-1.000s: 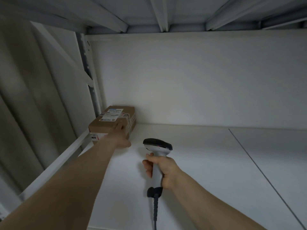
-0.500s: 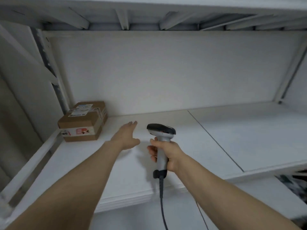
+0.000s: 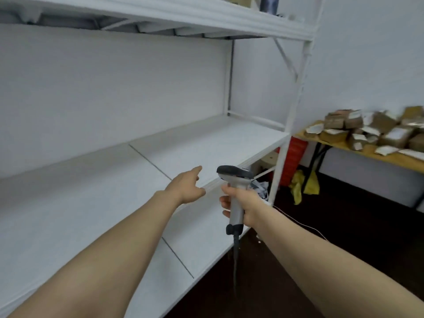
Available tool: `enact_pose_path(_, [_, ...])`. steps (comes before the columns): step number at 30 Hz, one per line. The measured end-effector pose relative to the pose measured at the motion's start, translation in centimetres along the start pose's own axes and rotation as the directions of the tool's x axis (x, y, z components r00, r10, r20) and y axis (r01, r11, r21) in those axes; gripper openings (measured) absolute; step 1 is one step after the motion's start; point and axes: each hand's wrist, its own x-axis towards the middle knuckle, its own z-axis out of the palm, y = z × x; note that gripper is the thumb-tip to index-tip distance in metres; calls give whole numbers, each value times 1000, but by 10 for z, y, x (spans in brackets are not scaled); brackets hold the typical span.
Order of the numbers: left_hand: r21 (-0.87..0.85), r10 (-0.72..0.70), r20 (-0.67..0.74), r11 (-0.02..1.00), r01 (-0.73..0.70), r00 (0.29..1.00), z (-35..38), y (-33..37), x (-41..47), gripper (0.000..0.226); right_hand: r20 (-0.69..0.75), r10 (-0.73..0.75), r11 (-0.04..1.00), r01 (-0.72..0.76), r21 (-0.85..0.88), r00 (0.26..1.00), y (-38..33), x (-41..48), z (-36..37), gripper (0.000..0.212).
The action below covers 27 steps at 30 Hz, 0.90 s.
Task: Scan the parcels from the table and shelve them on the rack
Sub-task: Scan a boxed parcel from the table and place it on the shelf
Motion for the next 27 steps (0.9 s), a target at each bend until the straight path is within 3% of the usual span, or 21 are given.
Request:
enact_pose_path(7, [-57,281,122,960,-276,952,111,208,93,63,-268,-105,993,116,23,958,-53,4,-221,13])
enact_pose_path(13, [-63,437,286,897,-438,853,212,382,154,79,-500,-130,990,140,-18,856,-95,-13,-420,13])
enact_pose_path(20, [-107,553,358,825,-555,753,292,523,216,78,-702,-81,991,130,17,708,-124,-15,-583,24])
enact_pose_path(27, [-181,609,422,783,-595,672,370,625,300,78,-860,-35,991,131,37,510,-143,24,-713,21])
